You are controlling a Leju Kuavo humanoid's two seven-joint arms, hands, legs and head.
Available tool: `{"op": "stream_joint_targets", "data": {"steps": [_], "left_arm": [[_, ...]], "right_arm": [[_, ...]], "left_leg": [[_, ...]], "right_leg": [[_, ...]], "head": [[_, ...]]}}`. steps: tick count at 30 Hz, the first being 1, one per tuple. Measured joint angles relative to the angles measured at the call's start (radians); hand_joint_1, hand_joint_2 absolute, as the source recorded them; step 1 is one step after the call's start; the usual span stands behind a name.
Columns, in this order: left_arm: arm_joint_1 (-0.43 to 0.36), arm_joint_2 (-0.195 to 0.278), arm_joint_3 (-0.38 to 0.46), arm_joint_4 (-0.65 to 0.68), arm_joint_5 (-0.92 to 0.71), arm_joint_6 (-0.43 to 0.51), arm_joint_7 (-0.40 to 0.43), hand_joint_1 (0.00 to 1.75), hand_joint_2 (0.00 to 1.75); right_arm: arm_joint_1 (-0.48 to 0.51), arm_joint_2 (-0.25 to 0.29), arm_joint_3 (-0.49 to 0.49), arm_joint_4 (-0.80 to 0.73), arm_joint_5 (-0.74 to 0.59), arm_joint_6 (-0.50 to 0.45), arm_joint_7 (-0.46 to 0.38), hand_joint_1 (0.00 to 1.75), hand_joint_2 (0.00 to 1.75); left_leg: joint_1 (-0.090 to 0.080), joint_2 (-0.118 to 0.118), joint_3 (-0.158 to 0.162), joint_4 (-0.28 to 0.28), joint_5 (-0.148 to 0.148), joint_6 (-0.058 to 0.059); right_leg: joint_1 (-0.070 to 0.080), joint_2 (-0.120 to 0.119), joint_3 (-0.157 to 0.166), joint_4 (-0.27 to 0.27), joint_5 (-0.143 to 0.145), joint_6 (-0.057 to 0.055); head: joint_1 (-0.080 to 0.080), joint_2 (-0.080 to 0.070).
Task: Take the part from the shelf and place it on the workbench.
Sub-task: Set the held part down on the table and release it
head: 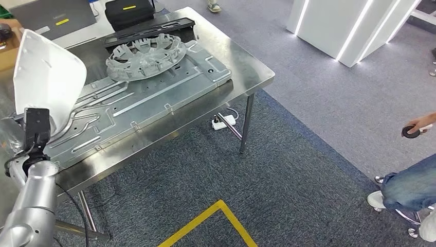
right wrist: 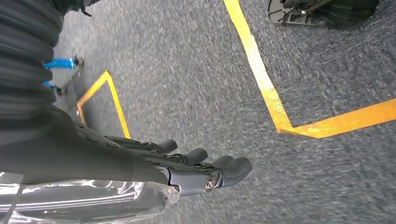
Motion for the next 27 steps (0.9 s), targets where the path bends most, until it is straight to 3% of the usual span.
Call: {"op": "stream_joint_targets", "data": {"steps": [3, 5, 8, 9, 10, 11, 12, 14, 15, 17, 19, 21, 24, 25, 26, 27], "left_arm": [[-0.039, 0.036, 0.025, 0.076, -0.026, 0.011, 0.009, 1.75, 1.75], [-0.064, 0.054, 0.037, 0.117, -0.034, 0.009, 0.009, 1.75, 1.75], [-0.105, 0.062, 0.042, 0.170, -0.055, -0.002, 0.006, 1.75, 1.75], [-0.115, 0.063, 0.042, 0.188, -0.063, -0.011, 0.002, 1.75, 1.75], [-0.122, 0.063, 0.042, 0.206, -0.071, -0.024, -0.005, 1.75, 1.75], [-0.129, 0.064, 0.042, 0.221, -0.077, -0.038, -0.014, 1.75, 1.75], [-0.136, 0.063, 0.041, 0.234, -0.083, -0.052, -0.023, 1.75, 1.75], [-0.150, 0.063, 0.040, 0.250, -0.097, -0.072, -0.037, 1.75, 1.75], [-0.157, 0.062, 0.036, 0.257, -0.109, -0.081, -0.044, 1.75, 1.75], [-0.166, 0.059, 0.024, 0.267, -0.132, -0.093, -0.055, 1.75, 1.75], [-0.169, 0.056, 0.013, 0.275, -0.142, -0.096, -0.060, 1.75, 1.75], [-0.172, 0.055, 0.010, 0.282, -0.144, -0.096, -0.062, 1.75, 1.75], [-0.176, 0.053, 0.008, 0.291, -0.142, -0.100, -0.064, 0.44, 1.75], [-0.175, 0.052, 0.007, 0.294, -0.140, -0.110, -0.067, 0.00, 1.75], [-0.174, 0.049, 0.006, 0.297, -0.138, -0.123, -0.072, 0.00, 1.31], [-0.174, 0.046, 0.002, 0.298, -0.137, -0.137, -0.080, 0.00, 0.87]], "right_arm": [[-0.008, 0.000, 0.004, 0.000, 0.006, 0.001, -0.001, 0.00, 1.75], [-0.012, 0.000, 0.006, 0.000, 0.006, 0.000, -0.005, 0.00, 1.75], [-0.008, 0.000, 0.006, 0.000, 0.006, 0.000, -0.012, 0.00, 1.75], [-0.007, 0.000, 0.006, 0.000, 0.006, 0.001, -0.013, 0.00, 1.75], [-0.005, 0.000, 0.006, 0.000, 0.006, 0.002, -0.014, 0.00, 1.75], [-0.004, 0.000, 0.006, 0.001, 0.006, 0.003, -0.015, 0.00, 1.75], [-0.004, 0.000, 0.006, 0.001, 0.005, 0.004, -0.016, 0.00, 1.75], [-0.005, 0.000, 0.006, 0.001, 0.005, 0.004, -0.018, 0.00, 1.75], [-0.006, 0.000, 0.006, 0.001, 0.004, 0.004, -0.019, 0.00, 1.75], [-0.006, 0.000, 0.006, 0.001, 0.004, 0.004, -0.020, 0.00, 1.75], [-0.007, 0.001, 0.006, 0.001, 0.005, 0.004, -0.020, 0.00, 1.75], [-0.008, 0.001, 0.006, 0.001, 0.005, 0.004, -0.021, 0.00, 1.75], [-0.008, 0.001, 0.006, 0.001, 0.005, 0.005, -0.021, 0.00, 0.44], [-0.008, 0.001, 0.006, 0.001, 0.005, 0.005, -0.021, 0.00, 0.00], [-0.008, 0.001, 0.006, 0.001, 0.004, 0.005, -0.022, 0.00, 0.00], [-0.008, 0.001, 0.006, 0.001, 0.003, 0.007, -0.023, 0.00, 0.00]], "left_leg": [[-0.004, -0.009, 0.008, -0.019, 0.003, 0.019], [0.000, -0.014, 0.009, -0.026, 0.008, 0.030], [0.001, -0.024, 0.007, -0.029, 0.012, 0.042], [0.000, -0.028, 0.006, -0.029, 0.012, 0.043], [-0.001, -0.031, 0.006, -0.028, 0.012, 0.043], [-0.001, -0.035, 0.006, -0.027, 0.012, 0.043], [-0.001, -0.038, 0.006, -0.026, 0.012, 0.042], [-0.003, -0.041, 0.005, -0.023, 0.011, 0.038], [-0.004, -0.043, 0.004, -0.022, 0.011, 0.034], [-0.006, -0.045, 0.002, -0.022, 0.014, 0.023], [-0.003, -0.044, 0.001, -0.022, 0.012, 0.013], [-0.001, -0.041, -0.020, 0.027, -0.023, 0.005], [0.001, -0.039, -0.100, 0.207, -0.109, -0.003], [0.001, -0.039, -0.117, 0.244, -0.117, -0.005], [0.001, -0.039, -0.118, 0.245, -0.106, -0.006], [0.002, -0.038, -0.099, 0.207, -0.078, -0.005]], "right_leg": [[0.003, -0.011, 0.000, 0.002, -0.002, 0.011], [0.000, 0.014, -0.008, 0.028, -0.023, 0.020], [-0.006, 0.064, -0.083, 0.191, -0.111, 0.029], [-0.007, 0.069, -0.111, 0.248, -0.131, 0.030], [-0.008, 0.071, -0.127, 0.276, -0.132, 0.030], [-0.008, 0.071, -0.126, 0.268, -0.114, 0.029], [-0.009, 0.072, -0.106, 0.222, -0.080, 0.027], [-0.008, 0.075, -0.045, 0.086, -0.015, 0.021], [-0.006, 0.077, -0.024, 0.037, 0.002, 0.018], [-0.002, 0.079, -0.014, 0.008, 0.006, 0.014], [-0.002, 0.078, -0.012, 0.000, 0.013, 0.004], [-0.005, 0.077, -0.007, -0.011, 0.021, -0.010], [-0.005, 0.077, -0.008, -0.013, 0.023, -0.017], [-0.004, 0.076, -0.008, -0.012, 0.023, -0.017], [-0.004, 0.076, -0.008, -0.011, 0.022, -0.017], [-0.004, 0.076, -0.007, -0.010, 0.021, -0.016]], "head": [[0.002, 0.000], [0.002, 0.000], [0.002, 0.000], [0.002, 0.000], [0.002, 0.000], [0.002, 0.000], [0.002, 0.000], [0.002, 0.000], [0.002, 0.000], [0.002, 0.000], [0.002, 0.000], [0.002, 0.000], [0.002, 0.000], [0.002, 0.000], [0.002, 0.000], [0.002, 0.000]]}}
